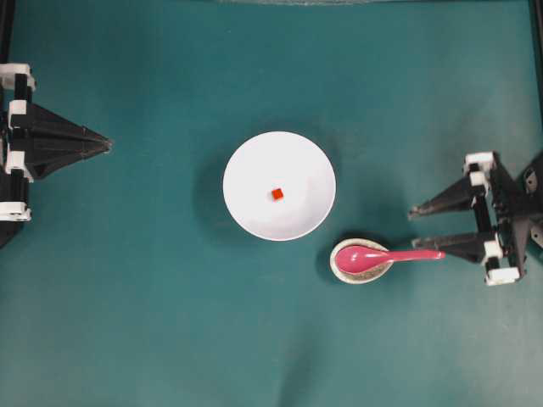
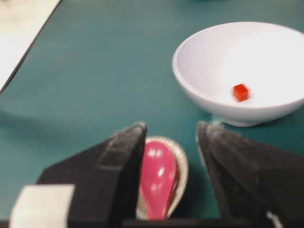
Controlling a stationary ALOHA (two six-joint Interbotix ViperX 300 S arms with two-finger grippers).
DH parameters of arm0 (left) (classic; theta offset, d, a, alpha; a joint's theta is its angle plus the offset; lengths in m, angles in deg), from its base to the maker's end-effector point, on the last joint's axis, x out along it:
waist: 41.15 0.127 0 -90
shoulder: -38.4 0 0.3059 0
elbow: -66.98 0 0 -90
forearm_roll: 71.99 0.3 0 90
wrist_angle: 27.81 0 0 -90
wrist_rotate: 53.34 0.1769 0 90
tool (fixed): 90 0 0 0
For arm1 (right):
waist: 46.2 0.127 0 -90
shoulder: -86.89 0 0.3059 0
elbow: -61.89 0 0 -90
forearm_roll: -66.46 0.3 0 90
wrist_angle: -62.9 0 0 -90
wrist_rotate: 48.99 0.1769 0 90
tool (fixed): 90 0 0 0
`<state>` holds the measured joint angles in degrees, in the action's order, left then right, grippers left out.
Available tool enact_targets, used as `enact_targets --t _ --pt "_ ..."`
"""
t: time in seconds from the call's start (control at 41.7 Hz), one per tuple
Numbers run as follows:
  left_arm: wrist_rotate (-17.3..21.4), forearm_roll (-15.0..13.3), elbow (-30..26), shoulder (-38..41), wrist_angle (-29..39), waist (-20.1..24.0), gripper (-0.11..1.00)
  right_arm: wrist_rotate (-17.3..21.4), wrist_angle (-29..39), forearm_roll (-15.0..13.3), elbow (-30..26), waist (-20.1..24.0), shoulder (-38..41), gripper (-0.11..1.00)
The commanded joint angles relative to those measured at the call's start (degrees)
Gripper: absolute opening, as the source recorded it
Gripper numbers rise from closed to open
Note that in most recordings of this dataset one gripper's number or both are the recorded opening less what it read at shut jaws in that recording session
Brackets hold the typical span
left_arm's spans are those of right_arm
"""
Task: Grip the spoon and scoop the red block from the bowl with right arm.
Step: 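Move the right gripper left to the pink spoon handle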
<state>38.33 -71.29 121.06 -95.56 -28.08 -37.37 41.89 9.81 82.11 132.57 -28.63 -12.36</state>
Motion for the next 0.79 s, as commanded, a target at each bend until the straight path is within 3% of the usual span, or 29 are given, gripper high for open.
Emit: enact_targets --t 0.0,0.12,0.288,0.768 --pt "0.09 0.09 -1.49 0.44 -0.26 0.18 0.0 -0.18 -4.31 2.11 0.0 2.9 5.8 0.53" --pt "0.09 0.18 -1.49 0.53 -0.26 0.18 0.0 -0.18 -7.38 5.19 -0.26 5.27 11.87 0.53" --pt "0.09 0.18 -1.49 0.44 -0.26 0.18 0.0 -0.18 -10.9 7.21 -0.79 7.73 17.93 0.53" --pt "0.09 0.18 -1.49 0.44 -0.26 0.18 0.0 -0.18 -11.34 8.61 -2.81 9.58 28.13 0.53"
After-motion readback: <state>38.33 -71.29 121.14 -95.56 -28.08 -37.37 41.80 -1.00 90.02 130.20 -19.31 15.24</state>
